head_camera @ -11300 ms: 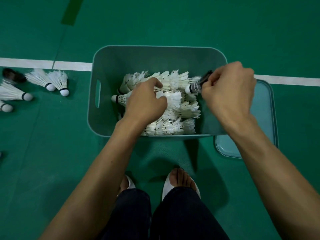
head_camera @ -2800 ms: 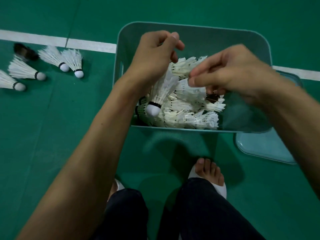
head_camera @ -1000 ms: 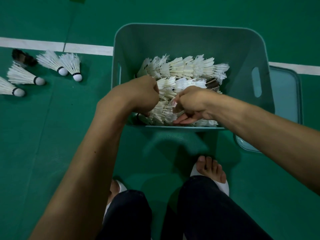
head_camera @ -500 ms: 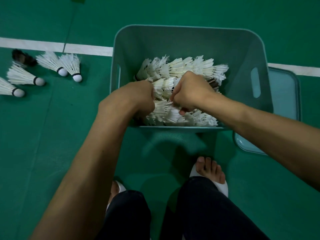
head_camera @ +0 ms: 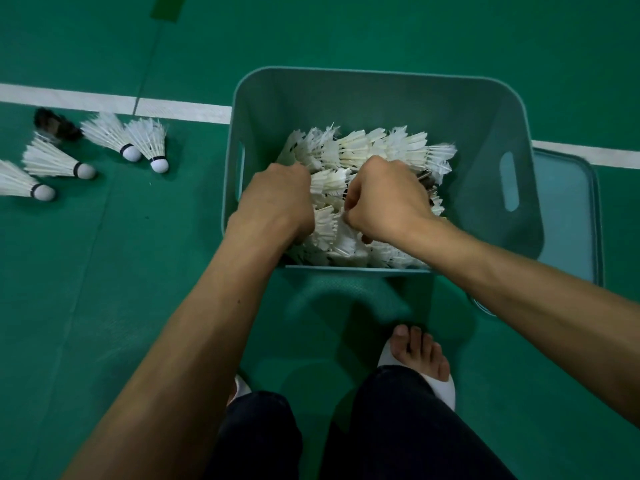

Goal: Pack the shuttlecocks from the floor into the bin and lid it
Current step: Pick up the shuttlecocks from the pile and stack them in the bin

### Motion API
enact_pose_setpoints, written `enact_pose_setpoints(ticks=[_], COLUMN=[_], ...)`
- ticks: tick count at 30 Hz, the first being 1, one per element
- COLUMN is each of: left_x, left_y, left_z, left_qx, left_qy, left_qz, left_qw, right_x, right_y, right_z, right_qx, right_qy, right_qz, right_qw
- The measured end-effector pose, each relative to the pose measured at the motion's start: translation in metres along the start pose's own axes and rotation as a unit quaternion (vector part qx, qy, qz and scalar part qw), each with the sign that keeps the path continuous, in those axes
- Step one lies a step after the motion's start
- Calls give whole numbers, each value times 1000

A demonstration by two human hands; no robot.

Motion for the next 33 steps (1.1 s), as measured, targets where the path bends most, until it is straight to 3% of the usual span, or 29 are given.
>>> enact_pose_setpoints(ticks=[5,11,14,18,24,30,33], left_x=[1,8,17,36,50,69,70], left_y=[-4,-3,-4,-34,-164,-287,-331], left_z=[-5,15,49,108,110,26,5], left_qx=[-1,48,90,163,238,221,216], left_qy=[-23,-15,46,187,310,174,163], left_qz=[14,-3,-25,-33,142,304,352], left_qw=[1000,999,995,968,909,910,896], right_x=[0,-4,-3,0,-7,-49,-81], right_y=[-11,-8,-23,-76,-197,-307,-345], right_z=[11,47,75,91,67,-35,-93], right_qx=[43,-15,-55,-111,-147,11,106], right_qy=[32,56,61,48,25,-174,-204], right_qz=[41,27,23,73,195,266,307], right_qw=[998,998,996,990,970,948,923])
Point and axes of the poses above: each hand's wrist, its own x-axis away from the middle knuckle, its own z-axis out of the back of the hand, y = z × x, the point moved 10 cm from there along -x, towards the middle knuckle, and after that the axes turned 10 degrees about y, right-handed, at the moved point
